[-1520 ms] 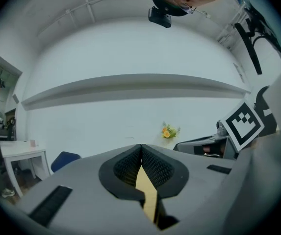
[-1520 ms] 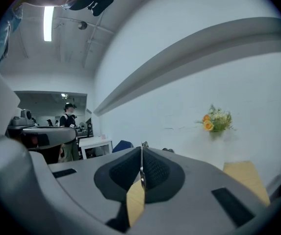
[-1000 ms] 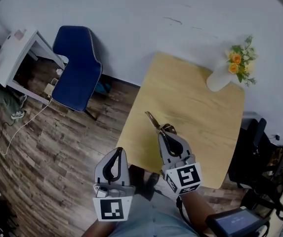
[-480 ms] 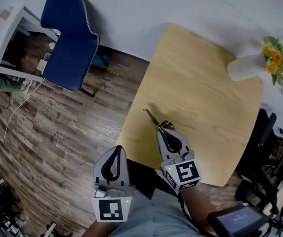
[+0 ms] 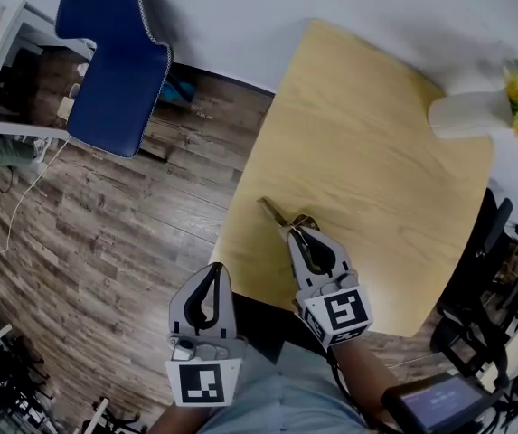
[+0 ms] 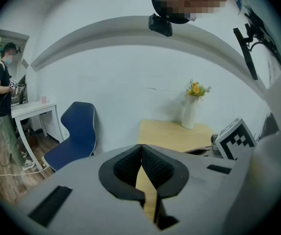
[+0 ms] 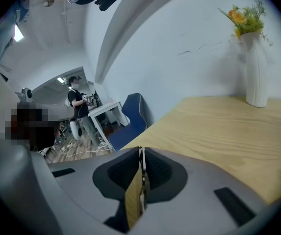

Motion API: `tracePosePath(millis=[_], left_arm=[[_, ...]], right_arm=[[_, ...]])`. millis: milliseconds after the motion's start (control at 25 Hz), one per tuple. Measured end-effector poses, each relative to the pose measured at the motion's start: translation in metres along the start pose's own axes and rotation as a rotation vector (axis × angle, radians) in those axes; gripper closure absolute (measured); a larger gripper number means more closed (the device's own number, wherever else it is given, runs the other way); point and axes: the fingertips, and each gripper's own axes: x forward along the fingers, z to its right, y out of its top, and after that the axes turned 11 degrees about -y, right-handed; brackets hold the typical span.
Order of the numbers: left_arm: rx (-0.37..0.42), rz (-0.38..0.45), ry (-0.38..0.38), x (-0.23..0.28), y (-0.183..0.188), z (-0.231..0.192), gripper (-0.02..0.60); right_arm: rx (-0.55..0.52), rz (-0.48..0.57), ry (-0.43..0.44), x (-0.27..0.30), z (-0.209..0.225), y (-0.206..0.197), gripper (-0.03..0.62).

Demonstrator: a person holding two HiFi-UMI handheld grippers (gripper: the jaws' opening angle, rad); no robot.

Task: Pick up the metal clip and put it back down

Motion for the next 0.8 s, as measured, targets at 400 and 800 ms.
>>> tracePosePath(millis=[400, 800], left_arm=[[0.037, 0.019, -0.039, 0.005, 0.015, 0.014, 0.563], [0.136, 0.139, -0.117, -0.023, 0.061, 0.08, 0.563]], right_arm=[[0.012, 0.043, -0.072, -0.008, 0.023, 0.014, 0.488], [0.009, 0.229, -0.139, -0.097, 0.035, 0.067, 0.489]])
